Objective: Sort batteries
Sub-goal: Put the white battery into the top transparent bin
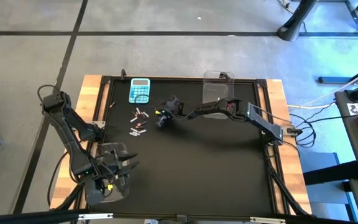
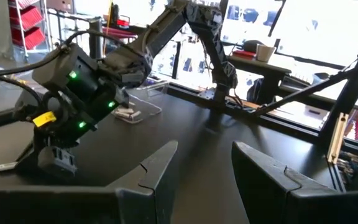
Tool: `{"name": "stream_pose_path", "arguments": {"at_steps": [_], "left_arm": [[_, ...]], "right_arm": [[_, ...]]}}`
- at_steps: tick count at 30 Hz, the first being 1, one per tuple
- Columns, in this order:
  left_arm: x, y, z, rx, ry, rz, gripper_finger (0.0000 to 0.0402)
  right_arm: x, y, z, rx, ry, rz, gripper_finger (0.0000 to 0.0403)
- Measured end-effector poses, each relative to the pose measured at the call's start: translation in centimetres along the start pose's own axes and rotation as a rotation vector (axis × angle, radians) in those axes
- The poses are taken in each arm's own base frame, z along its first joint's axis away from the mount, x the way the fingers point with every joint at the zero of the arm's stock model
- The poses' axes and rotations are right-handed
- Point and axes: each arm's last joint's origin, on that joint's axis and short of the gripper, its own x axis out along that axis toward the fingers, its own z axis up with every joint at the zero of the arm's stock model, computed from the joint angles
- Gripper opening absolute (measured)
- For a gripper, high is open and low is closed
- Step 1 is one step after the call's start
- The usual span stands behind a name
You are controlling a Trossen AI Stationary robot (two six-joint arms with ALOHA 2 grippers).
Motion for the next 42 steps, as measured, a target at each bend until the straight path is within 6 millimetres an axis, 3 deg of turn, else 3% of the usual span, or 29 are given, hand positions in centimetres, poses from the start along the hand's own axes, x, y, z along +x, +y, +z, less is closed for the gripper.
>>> {"name": "stream_pose_path", "arguments": {"at_steps": [4,9,16,21,24,27,31,35,42], "left_arm": [[0.0,-0.1,-0.1,-0.012,0.021,-0.009,0.0141],[-0.1,-0.1,-0.1,-0.03,0.039,-0.017,0.0141],[-0.1,-0.1,-0.1,-0.045,0.05,-0.021,0.0141],[-0.1,-0.1,-0.1,-0.043,0.05,-0.021,0.0141],[-0.1,-0.1,-0.1,-0.026,0.049,-0.02,0.0141],[0.0,0.0,-0.2,-0.012,0.049,-0.018,0.0141],[0.0,0.0,-0.1,0.019,0.044,-0.017,0.0141],[0.0,0.0,-0.1,0.045,0.03,-0.011,0.0141],[0.8,0.1,0.0,0.071,0.017,0.022,0.0141]], "right_arm": [[-2.0,1.9,-0.1,-0.098,0.052,0.002,0.0022],[-6.7,5.5,-0.7,-0.298,0.173,0.005,0.0022],[-16.4,10.6,-2.2,-0.621,0.254,-0.134,0.0021],[-25.1,11.7,-2.5,-0.731,0.194,-0.288,0.0021],[-29.5,9.5,-1.9,-0.697,0.137,-0.413,0.0021],[-33.1,5.5,-1.2,-0.591,0.107,-0.505,0.0021],[-35.3,-0.6,-1.1,-0.417,0.09,-0.569,0.0021],[-34.4,-6.7,-2.3,-0.21,0.131,-0.563,0.0021],[-27.5,-14.7,-5.0,0.145,0.157,-0.269,0.0021]]}}
